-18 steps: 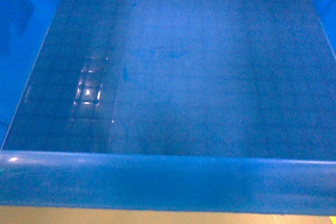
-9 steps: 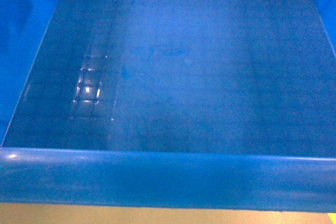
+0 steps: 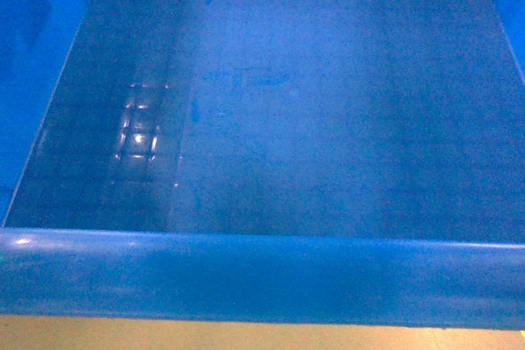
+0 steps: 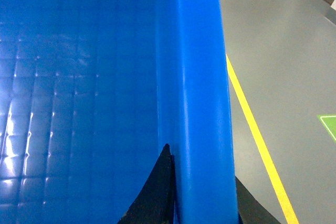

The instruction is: Place box next to blue box on left shelf

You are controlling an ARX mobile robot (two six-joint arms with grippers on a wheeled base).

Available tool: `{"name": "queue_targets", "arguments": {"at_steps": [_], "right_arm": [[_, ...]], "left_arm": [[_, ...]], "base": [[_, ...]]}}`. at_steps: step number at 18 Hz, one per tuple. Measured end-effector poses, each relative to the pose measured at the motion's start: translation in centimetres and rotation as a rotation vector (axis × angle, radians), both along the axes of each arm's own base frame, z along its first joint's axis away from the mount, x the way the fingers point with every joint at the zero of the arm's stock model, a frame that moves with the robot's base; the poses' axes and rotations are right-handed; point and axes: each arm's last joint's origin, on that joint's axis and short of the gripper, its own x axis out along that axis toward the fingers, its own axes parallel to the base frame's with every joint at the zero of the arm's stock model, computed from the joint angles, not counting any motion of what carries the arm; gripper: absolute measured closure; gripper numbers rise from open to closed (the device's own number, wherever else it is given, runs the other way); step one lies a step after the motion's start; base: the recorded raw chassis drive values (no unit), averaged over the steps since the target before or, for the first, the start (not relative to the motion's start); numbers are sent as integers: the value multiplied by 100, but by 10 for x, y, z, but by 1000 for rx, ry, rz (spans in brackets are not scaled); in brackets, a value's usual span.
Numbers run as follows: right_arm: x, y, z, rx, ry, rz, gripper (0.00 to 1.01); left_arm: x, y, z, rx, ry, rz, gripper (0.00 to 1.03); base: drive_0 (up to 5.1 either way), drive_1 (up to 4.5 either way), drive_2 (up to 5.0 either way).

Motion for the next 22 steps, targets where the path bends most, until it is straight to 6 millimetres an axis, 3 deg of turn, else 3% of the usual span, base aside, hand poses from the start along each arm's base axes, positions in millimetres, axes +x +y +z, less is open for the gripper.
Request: {"name": "queue_targets", "arguments": {"at_steps": [22], "right_arm": [[0,0,0,0,0,1,90]], "left_arm": [[0,0,0,0,1,0,91]], "base": [[-497,247,247]]}}
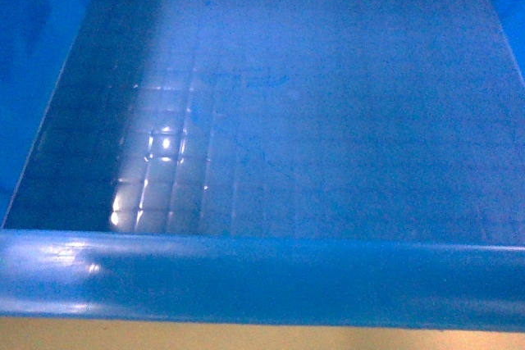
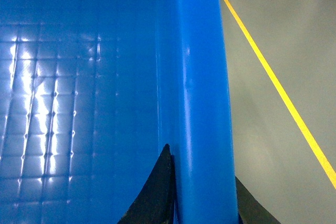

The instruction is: Place box next to blue box on left shelf

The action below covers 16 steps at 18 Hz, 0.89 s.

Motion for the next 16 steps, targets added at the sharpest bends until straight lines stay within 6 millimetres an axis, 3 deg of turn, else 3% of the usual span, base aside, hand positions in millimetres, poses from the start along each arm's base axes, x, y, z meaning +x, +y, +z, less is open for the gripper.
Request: {"name": "queue_targets", "arguments": {"at_steps": [16], "right_arm": [[0,0,0,2,1,-1,90]], "left_arm": [[0,0,0,1,0,0,91]], "base": [[-501,244,244]]}}
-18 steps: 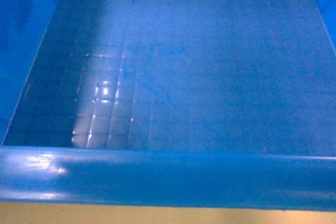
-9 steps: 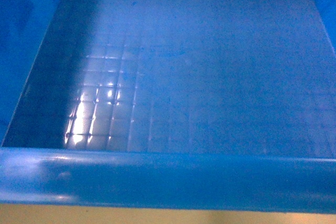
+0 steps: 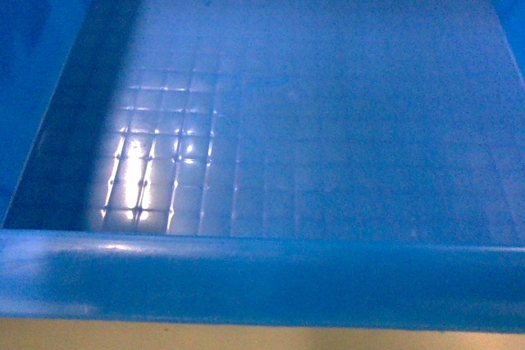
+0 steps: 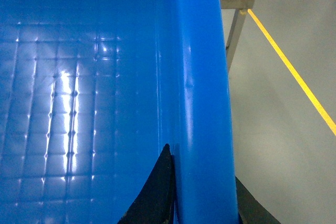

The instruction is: Place box next to blue box on left shelf

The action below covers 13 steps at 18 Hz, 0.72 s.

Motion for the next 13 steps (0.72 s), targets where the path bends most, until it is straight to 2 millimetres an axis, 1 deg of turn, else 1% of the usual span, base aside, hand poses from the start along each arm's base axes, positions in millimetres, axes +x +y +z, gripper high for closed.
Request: {"name": "queue_targets", "arguments": {"at_steps": [13], "right_arm": [[0,0,0,0,0,0,90]], "left_arm": [[0,0,0,-1,0,0,91]], "base": [[-502,244,244]]}}
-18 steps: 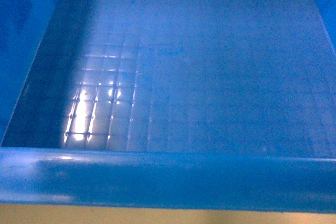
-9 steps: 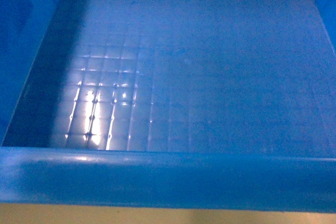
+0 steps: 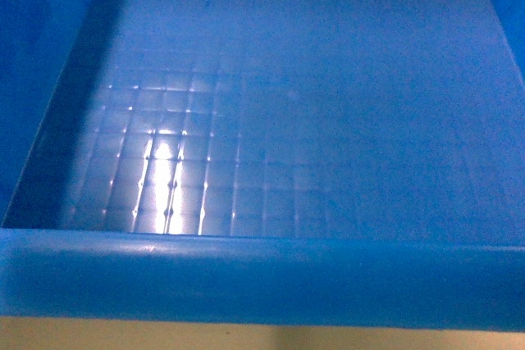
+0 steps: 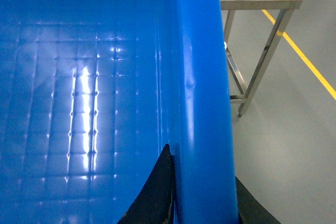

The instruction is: Place box next to blue box on left shelf

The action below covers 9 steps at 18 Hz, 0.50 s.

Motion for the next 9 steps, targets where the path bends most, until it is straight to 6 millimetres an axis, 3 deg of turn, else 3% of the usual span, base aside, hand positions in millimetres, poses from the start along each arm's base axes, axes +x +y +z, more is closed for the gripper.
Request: {"name": "queue_targets", "arguments": {"at_steps": [9], "right_arm": [[0,0,0,0,1,0,90]], "left_arm": [[0,0,0,0,-1,0,91]], "base": [[-504,241,241]]}}
